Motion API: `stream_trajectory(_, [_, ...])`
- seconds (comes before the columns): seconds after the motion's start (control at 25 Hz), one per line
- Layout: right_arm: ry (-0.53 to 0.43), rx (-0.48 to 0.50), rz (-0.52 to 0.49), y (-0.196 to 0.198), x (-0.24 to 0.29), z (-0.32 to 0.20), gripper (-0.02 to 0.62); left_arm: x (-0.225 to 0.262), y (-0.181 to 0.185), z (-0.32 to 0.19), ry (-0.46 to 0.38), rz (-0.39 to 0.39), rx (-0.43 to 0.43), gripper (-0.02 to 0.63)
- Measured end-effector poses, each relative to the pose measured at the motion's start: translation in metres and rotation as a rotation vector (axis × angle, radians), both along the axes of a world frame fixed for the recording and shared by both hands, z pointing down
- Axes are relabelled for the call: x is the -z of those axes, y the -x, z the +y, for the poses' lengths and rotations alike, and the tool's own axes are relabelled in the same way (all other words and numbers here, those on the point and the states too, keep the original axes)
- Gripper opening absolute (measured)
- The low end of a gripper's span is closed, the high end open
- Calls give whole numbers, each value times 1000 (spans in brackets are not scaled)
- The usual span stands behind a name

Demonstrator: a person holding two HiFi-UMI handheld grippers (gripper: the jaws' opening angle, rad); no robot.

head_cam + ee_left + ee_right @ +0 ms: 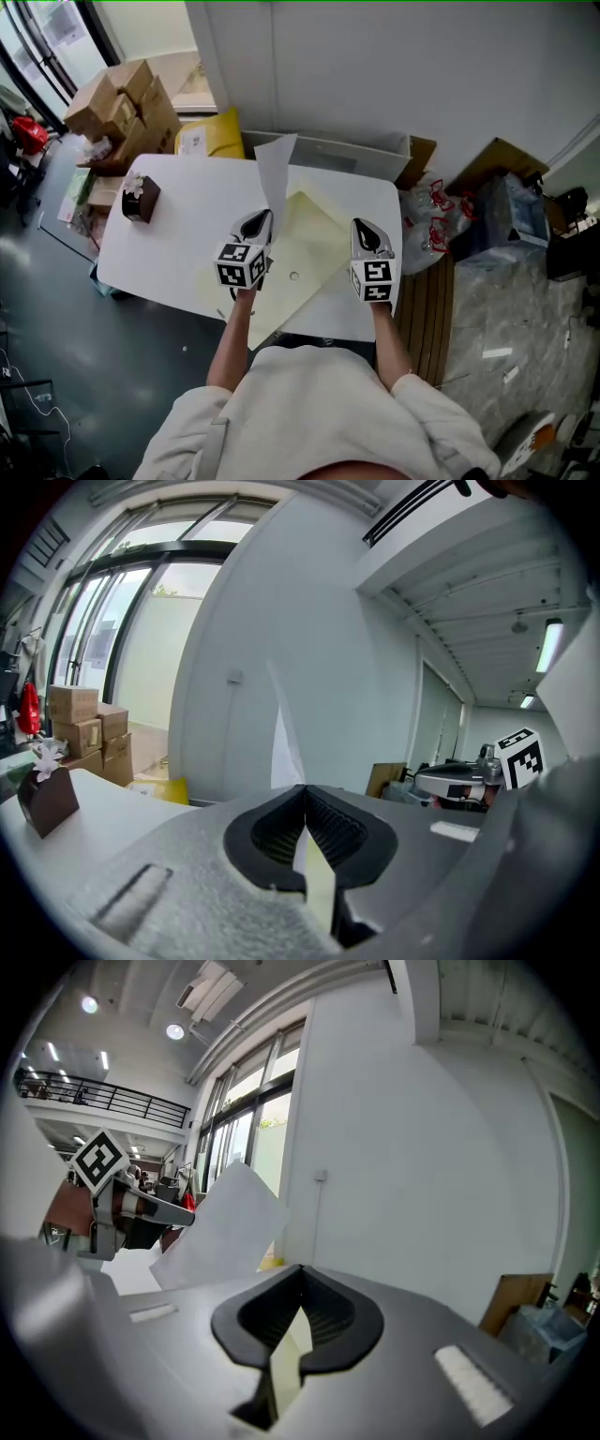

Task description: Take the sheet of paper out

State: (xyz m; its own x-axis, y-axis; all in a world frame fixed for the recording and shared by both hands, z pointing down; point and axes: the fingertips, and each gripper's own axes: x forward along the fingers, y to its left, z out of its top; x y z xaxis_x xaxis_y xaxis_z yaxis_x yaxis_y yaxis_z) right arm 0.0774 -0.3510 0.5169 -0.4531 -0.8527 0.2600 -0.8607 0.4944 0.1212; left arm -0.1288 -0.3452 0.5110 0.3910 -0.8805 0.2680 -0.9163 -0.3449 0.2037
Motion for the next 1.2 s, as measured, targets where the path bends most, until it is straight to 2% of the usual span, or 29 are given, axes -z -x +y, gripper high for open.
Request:
stream_trajectory(0.36, [-21, -121, 5, -60, 13, 2, 2, 1, -54, -15, -6, 8, -99, 6])
stream_trajectory(0.6, [-28, -169, 13, -84, 16, 1, 2, 0, -77, -22, -6, 17, -136, 6])
stream_trajectory(0.88, [-45, -187, 7, -93, 21, -5, 2, 2, -86, -30, -11, 13, -146, 6])
stream_trajectory(1.2, [-42, -174, 2, -86, 21, -8, 2, 1, -82, -31, -5, 7, -143, 6])
